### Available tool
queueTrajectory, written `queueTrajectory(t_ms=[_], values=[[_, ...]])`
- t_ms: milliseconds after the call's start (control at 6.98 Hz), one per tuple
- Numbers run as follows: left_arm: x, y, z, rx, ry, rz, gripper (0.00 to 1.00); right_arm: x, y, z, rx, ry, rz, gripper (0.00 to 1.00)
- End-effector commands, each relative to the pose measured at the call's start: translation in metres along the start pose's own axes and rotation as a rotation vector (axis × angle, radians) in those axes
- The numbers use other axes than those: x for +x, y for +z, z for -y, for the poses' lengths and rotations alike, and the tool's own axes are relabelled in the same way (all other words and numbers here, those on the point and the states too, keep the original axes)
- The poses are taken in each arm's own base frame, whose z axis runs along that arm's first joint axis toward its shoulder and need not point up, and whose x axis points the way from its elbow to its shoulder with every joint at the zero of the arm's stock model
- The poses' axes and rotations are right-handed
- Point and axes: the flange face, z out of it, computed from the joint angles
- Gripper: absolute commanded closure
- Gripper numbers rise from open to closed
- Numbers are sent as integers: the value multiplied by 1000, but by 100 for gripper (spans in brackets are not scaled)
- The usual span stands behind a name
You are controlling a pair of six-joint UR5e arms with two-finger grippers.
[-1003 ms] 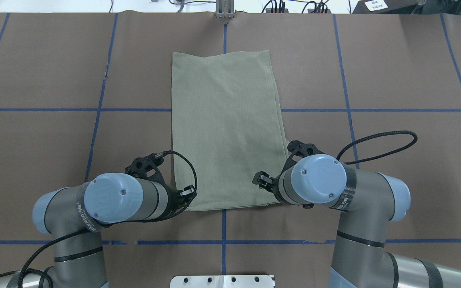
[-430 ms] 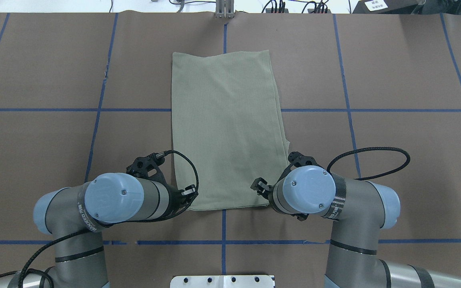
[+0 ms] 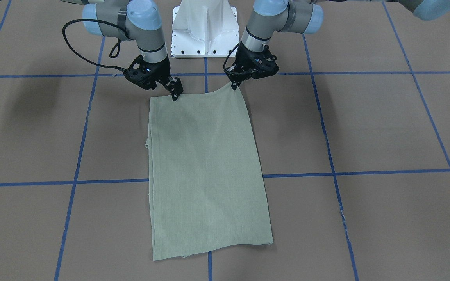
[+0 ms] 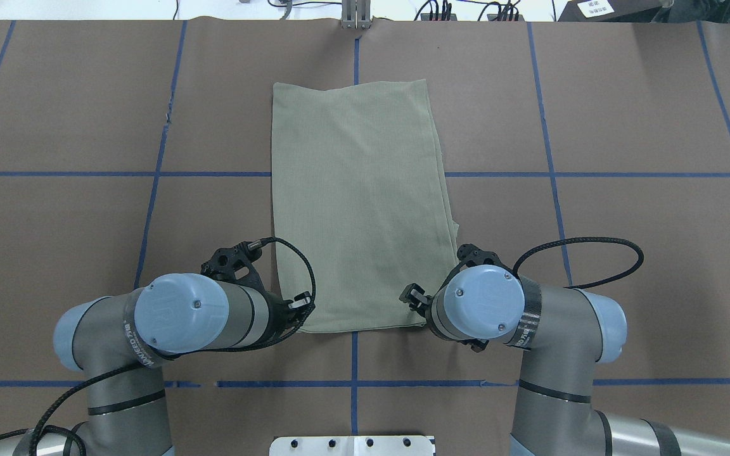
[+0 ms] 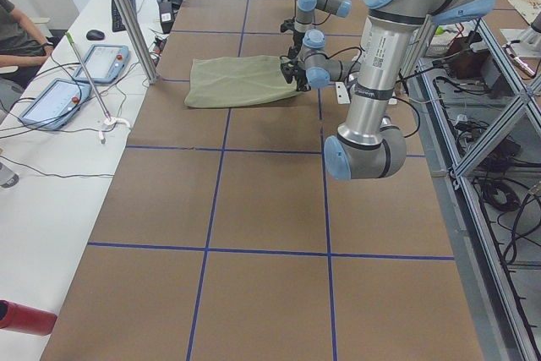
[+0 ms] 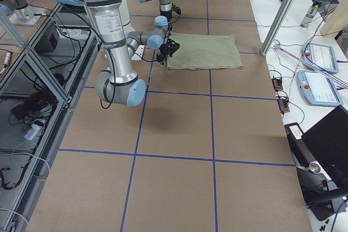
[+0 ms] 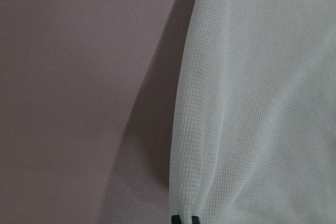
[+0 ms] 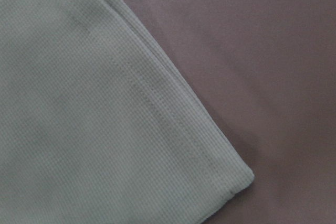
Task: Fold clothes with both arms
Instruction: 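Grasp the near shirt corner with the right gripper while the left gripper holds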
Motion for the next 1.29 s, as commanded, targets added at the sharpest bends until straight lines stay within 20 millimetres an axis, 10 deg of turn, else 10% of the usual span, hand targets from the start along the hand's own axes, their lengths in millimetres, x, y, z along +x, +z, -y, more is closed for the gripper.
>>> queueTrajectory(t_ms=[0, 430, 716, 1146], values=[[0, 0, 0, 0, 0, 0, 100, -1, 8, 0, 6, 6, -13, 0], [0, 0, 0, 2, -2, 0, 100, -5, 5, -2, 3, 6, -10, 15], [-4, 2, 1, 5, -2, 7, 100, -9, 2, 0, 4, 7, -6, 74], [-4, 2, 2, 5, -2, 7, 100, -11, 1, -1, 0, 6, -4, 76]])
